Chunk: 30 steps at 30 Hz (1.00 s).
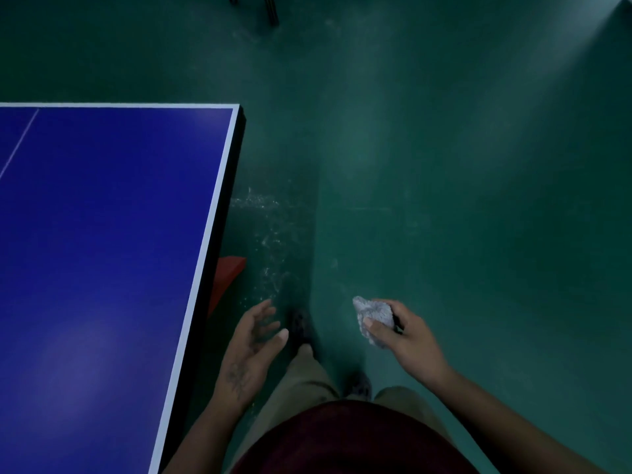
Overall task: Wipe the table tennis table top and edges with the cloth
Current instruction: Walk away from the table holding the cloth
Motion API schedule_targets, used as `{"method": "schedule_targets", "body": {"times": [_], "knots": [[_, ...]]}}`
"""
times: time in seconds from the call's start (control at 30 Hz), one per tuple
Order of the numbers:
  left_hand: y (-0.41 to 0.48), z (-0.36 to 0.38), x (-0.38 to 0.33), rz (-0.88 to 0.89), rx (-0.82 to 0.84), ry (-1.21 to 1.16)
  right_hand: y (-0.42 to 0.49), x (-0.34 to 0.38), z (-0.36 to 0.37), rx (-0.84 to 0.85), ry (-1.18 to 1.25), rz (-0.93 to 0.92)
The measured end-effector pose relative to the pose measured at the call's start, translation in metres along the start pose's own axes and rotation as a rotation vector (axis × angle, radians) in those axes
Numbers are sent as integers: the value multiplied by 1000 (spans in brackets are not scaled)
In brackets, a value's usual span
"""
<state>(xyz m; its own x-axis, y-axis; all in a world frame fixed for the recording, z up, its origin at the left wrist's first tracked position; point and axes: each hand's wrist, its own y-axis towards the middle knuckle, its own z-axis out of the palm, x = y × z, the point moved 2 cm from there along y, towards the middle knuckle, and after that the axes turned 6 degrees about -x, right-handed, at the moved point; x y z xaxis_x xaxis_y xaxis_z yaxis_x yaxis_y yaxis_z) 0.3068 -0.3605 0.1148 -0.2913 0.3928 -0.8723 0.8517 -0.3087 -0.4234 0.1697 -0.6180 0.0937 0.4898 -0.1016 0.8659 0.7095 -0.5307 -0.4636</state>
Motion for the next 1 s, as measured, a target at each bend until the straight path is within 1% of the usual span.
{"method": "schedule_targets", "body": {"times": [0.17, 0.33, 0.47, 0.57, 0.67, 0.77, 1.0], "knots": [[85, 2, -29, -4, 32, 8, 71, 32, 12, -36, -12, 2], [174, -10, -76, 4, 136, 50, 133, 80, 28, -104, 33, 21], [237, -20, -111, 71, 244, 113, 179, 119, 42, -140, 31, -10], [278, -24, -135, 110, 276, 152, 212, 142, 47, -147, 54, -24], [317, -25, -160, 122, 256, 127, 246, 163, 47, -176, 78, -29], [357, -18, -174, 93, 221, 99, 289, 176, 41, -159, 70, -15], [451, 22, -222, 48, 129, 70, 411, 229, 10, -124, 29, -64]]}}
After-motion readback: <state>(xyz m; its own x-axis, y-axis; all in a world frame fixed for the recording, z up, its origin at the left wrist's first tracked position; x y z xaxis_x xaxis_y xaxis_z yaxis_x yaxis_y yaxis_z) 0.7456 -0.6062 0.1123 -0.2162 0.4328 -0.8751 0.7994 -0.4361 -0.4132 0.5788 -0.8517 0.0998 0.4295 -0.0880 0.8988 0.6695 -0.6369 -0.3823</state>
